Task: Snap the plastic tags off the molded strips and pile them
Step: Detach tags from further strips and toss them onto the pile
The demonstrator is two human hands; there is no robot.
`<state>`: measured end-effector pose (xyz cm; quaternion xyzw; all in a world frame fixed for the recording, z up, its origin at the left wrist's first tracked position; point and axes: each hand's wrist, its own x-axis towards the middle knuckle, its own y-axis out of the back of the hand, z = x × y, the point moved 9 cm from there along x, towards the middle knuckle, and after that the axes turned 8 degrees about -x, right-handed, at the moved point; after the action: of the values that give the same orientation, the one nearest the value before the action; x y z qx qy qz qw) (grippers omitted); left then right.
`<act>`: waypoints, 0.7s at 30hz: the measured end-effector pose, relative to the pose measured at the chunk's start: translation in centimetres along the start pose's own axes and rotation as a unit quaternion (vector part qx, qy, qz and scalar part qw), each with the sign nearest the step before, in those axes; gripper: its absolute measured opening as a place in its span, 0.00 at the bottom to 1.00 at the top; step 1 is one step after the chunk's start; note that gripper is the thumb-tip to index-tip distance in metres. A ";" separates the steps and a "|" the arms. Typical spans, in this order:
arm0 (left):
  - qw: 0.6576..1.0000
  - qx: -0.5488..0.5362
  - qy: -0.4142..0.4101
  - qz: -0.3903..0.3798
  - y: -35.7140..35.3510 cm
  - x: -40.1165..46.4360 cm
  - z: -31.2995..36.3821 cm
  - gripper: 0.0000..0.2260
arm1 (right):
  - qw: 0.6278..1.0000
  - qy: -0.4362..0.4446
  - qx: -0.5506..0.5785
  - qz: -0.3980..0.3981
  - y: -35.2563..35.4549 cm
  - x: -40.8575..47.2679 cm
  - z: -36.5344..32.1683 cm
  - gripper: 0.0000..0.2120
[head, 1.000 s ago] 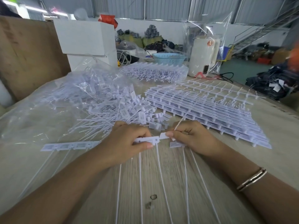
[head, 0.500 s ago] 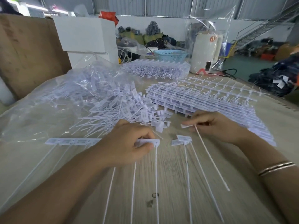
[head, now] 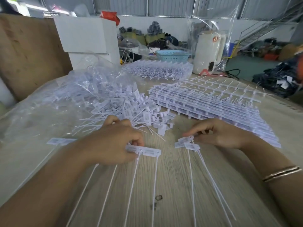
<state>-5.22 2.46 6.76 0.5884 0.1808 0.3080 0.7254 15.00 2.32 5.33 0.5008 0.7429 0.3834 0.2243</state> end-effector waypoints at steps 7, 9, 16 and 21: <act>0.983 -0.044 -0.019 0.176 2.1 0.7 1.0 0.08 | 0.977 0.123 -0.066 0.162 1.1 0.2 -4.3 0.12; 0.980 -0.076 -0.023 0.185 1.7 0.9 1.3 0.09 | 0.956 0.190 -0.134 0.182 0.2 0.0 -6.5 0.13; 0.972 -0.171 0.020 0.161 0.3 1.2 0.8 0.09 | 0.875 0.250 -0.338 0.238 -2.1 -0.2 -9.1 0.12; 0.965 -0.215 0.054 0.141 -0.3 1.3 0.0 0.08 | 0.907 0.225 -0.270 0.230 -1.9 0.1 -8.7 0.09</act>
<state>-4.15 3.32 6.60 0.4205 0.0646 0.4698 0.7735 7.63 -0.94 9.04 0.4787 0.5057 0.7128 0.0834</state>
